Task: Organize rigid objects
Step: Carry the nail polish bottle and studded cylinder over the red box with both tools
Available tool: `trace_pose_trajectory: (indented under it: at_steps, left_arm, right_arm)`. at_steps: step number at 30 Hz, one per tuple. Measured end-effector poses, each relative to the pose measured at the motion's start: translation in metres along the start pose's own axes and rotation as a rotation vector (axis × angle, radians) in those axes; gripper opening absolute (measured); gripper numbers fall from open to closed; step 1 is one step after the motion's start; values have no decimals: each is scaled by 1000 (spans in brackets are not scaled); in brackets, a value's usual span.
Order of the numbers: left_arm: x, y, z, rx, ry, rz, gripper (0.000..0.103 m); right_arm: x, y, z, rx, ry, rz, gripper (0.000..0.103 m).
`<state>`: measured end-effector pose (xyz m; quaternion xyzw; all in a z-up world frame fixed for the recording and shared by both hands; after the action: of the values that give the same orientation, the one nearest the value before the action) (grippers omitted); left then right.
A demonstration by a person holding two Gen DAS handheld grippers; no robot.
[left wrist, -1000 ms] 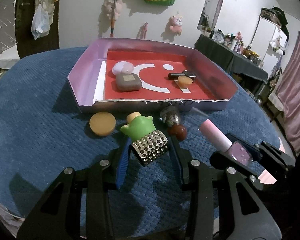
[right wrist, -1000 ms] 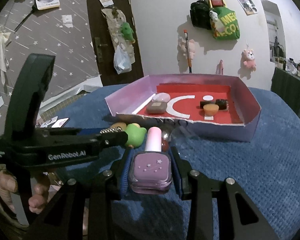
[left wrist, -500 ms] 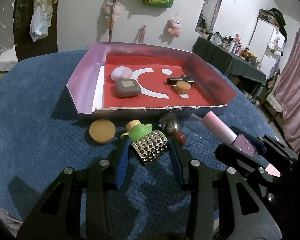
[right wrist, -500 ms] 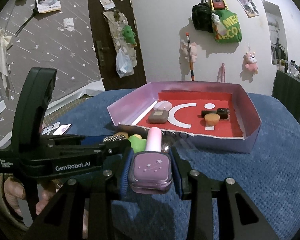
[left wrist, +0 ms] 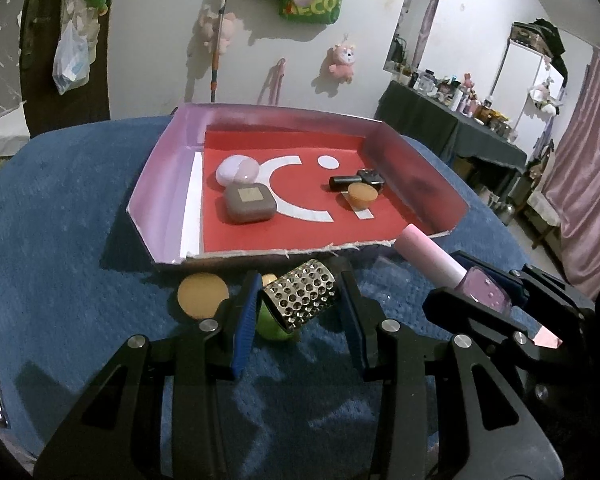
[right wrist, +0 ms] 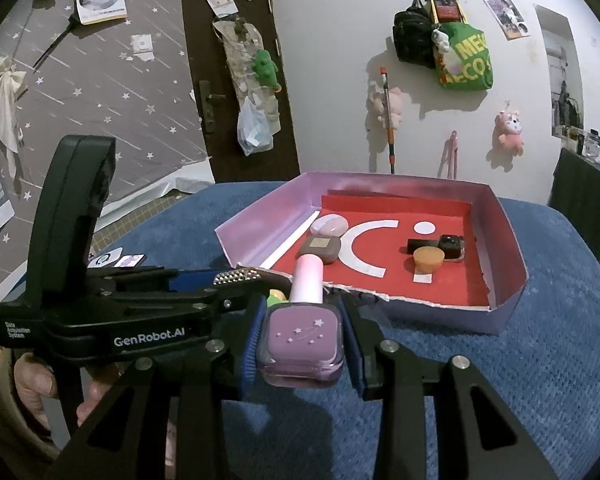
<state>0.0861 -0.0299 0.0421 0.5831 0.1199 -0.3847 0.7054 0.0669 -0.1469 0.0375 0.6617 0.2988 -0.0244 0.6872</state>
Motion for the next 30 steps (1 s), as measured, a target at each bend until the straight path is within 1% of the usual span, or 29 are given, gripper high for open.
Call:
trace_pose_trajectory:
  at_steps: [11, 21, 30]
  left_arm:
    - [3, 21, 0, 18, -5, 11, 37]
    - [14, 35, 1, 33, -25, -5, 37]
    - [26, 45, -8, 22, -33, -36, 37]
  right_arm:
    - [5, 16, 15, 19, 5, -14, 39]
    - [10, 29, 28, 33, 9, -22, 39]
    - [23, 37, 38, 34, 16, -57, 39]
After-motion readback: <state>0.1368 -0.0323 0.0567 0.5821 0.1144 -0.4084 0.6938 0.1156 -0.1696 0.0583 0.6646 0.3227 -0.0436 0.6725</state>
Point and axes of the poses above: each gripper's, at about its wrist camera, not at the fingertips, and x roughly the way its jaws point, z to its right, y to its top, the point moved 4 cm from there along x, roughly the way its jaws point, and after that the axes turned 8 degrees about -y, right-handed, at the moved point
